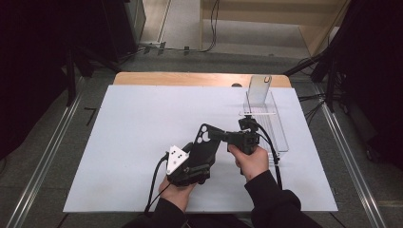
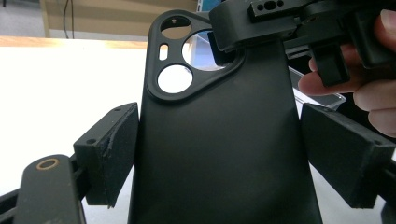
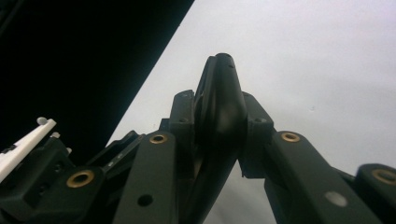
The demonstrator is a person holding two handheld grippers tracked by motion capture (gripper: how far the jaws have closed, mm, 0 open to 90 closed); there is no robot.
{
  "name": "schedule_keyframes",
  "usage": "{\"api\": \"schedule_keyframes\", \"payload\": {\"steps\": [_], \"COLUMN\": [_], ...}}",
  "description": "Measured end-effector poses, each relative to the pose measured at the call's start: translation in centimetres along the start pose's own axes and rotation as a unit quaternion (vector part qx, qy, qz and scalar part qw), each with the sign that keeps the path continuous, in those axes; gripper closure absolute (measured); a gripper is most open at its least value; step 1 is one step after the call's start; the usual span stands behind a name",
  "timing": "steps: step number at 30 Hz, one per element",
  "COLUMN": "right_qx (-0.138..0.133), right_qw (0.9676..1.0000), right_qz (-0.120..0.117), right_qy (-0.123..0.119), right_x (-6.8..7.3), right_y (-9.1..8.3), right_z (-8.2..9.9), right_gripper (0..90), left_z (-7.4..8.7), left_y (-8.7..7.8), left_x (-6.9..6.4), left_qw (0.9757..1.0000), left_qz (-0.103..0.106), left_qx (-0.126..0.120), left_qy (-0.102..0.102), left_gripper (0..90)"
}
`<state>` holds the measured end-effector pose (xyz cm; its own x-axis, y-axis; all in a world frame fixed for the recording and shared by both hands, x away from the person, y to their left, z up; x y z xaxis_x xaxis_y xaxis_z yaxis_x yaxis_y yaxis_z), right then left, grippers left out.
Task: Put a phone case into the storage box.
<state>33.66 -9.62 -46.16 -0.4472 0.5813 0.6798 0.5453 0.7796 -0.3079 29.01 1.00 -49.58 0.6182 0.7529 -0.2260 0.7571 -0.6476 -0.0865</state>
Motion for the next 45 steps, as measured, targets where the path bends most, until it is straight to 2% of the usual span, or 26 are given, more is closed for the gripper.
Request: {"api": "schedule_keyframes", "payload": {"steps": [6,13,18,22,27,29,31,34,39,40,45], "right_qx": [0.001,0.006,0.009,0.012,0.012,0.010,0.008,0.003,0.001,0.000,-0.002], "right_qw": [0.9999,0.9998,0.9997,0.9996,0.9995,0.9992,0.9988,0.9977,0.9922,0.9916,0.9893], "right_qz": [-0.011,-0.018,-0.022,-0.025,-0.011,-0.005,0.002,0.009,0.024,0.023,0.026], "right_qy": [0.006,0.001,-0.001,-0.008,-0.026,-0.038,-0.048,-0.067,-0.122,-0.127,-0.143], "right_x": [0.4,0.8,1.0,1.3,1.1,1.1,1.1,1.2,1.6,1.6,1.5], "right_y": [-0.2,-0.2,-0.3,-0.4,-0.5,-0.6,-0.7,-0.9,-1.1,-1.2,-1.4], "right_z": [-0.1,0.0,0.0,0.0,0.0,0.0,-0.1,-0.3,-0.3,-0.3,-0.3], "right_gripper": [75.0,77.2,77.4,77.5,77.6,77.6,77.6,77.6,77.5,77.5,77.5], "left_z": [0.1,0.3,0.3,0.2,0.5,0.5,0.4,0.5,0.7,0.7,0.6], "left_y": [0.1,0.1,0.2,0.2,0.3,0.2,0.2,0.2,0.1,0.1,0.0], "left_x": [0.0,0.0,-0.1,-0.2,-0.3,-0.2,-0.2,-0.2,-0.4,-0.3,-0.4], "left_qw": [0.9999,0.9999,0.9998,0.9994,0.9981,0.9979,0.9971,0.9952,0.9893,0.9887,0.9813], "left_qz": [0.006,0.007,0.016,0.021,0.025,0.019,0.027,0.030,0.050,0.048,0.072], "left_qx": [0.004,0.008,0.014,0.027,0.054,0.061,0.069,0.091,0.132,0.138,0.173], "left_qy": [-0.008,-0.002,-0.004,-0.005,-0.014,-0.008,-0.011,-0.022,-0.038,-0.036,-0.043], "left_gripper": [14.0,13.4,13.0,12.6,8.8,8.8,8.9,8.9,11.4,12.5,12.8]}}
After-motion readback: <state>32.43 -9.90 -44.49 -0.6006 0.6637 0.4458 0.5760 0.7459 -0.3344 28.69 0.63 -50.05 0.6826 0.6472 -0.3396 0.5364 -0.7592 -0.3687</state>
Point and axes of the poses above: each handheld gripper's, and its own axes: y roughly forward along the jaws, z roughly out of its underside, x roughly to its left, the point moved 8 cm from there along y, roughly forward along the jaws, and after that the axes turned 12 degrees about -x, right-handed, at the moved point
